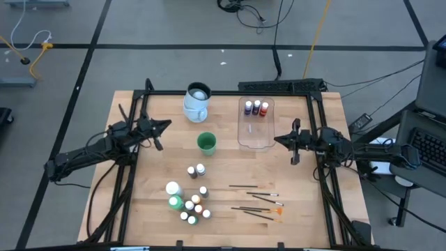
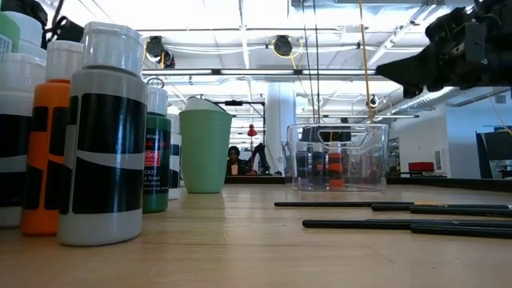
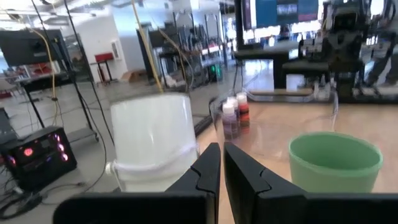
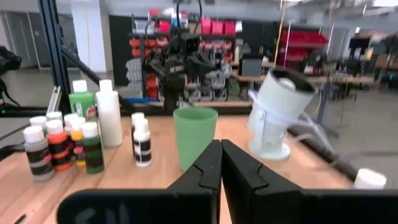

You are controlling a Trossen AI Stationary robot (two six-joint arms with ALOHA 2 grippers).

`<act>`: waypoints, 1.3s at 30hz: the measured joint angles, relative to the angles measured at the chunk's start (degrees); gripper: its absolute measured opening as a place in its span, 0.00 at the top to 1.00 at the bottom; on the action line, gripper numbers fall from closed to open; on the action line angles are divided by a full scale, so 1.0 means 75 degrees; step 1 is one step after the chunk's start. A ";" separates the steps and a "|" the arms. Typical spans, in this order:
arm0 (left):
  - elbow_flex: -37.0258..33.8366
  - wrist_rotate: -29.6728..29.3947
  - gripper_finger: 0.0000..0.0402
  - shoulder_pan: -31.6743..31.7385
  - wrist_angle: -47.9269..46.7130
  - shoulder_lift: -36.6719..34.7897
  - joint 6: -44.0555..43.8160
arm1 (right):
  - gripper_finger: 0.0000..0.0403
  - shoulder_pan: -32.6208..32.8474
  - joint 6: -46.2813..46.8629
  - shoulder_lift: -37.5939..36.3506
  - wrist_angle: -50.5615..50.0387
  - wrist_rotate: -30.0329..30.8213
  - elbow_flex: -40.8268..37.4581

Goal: Pick & Place Paint Supplies
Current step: Put the top white paint bottle into the transparent bin

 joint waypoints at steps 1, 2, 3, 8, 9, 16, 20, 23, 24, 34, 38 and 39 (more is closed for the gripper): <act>0.0000 0.0000 0.94 0.0000 0.0053 0.0000 -0.0049 | 1.00 0.0000 -0.0126 0.0001 0.0056 -0.0001 0.0000; 0.0000 0.0007 0.94 0.0000 0.0076 0.0002 -0.0108 | 1.00 0.0000 -0.0233 0.0003 0.0072 -0.0001 0.0000; 0.0000 0.0041 0.94 0.0000 0.0144 0.0005 -0.0145 | 1.00 0.0000 -0.0319 0.0006 0.0088 -0.0003 0.0000; 0.0105 0.1351 0.94 -0.0010 0.0945 0.0017 -0.0693 | 1.00 0.0000 -0.0875 0.0006 0.0089 0.0008 0.0000; 0.0253 0.1697 0.94 -0.0048 0.1077 0.0084 -0.0973 | 1.00 0.0000 -0.1018 0.0006 0.0091 0.0012 0.0000; 0.2201 0.1290 0.94 -0.1453 0.0744 0.1968 -0.0977 | 1.00 -0.0003 -0.1120 0.0003 0.0035 -0.0564 0.0000; 0.4156 0.0120 0.94 -0.2607 -0.0585 0.4089 -0.0932 | 1.00 -0.0003 -0.1250 0.0004 0.0091 -0.0811 0.0000; 0.5911 -0.1217 0.94 -0.3265 -0.2461 0.5845 -0.0948 | 1.00 -0.0003 -0.1725 0.0006 0.0085 -0.0784 0.0000; 0.6512 -0.1709 0.94 -0.3369 -0.3247 0.6388 -0.1031 | 1.00 -0.0003 -0.1820 0.0006 0.0095 -0.0787 0.0000; 1.0946 -0.2653 0.94 -0.3268 -0.9501 0.9775 -0.2446 | 1.00 -0.0003 -0.2162 0.0033 0.0446 -0.0787 0.0000; 1.1118 -0.1973 0.94 -0.3229 -0.9544 1.0208 -0.2243 | 1.00 -0.0003 -0.2028 0.0041 0.0492 -0.0787 0.0000; 1.1115 -0.1907 0.94 -0.3229 -0.9505 1.0298 -0.2179 | 1.00 -0.0003 -0.1890 0.0041 0.0622 -0.0787 0.0000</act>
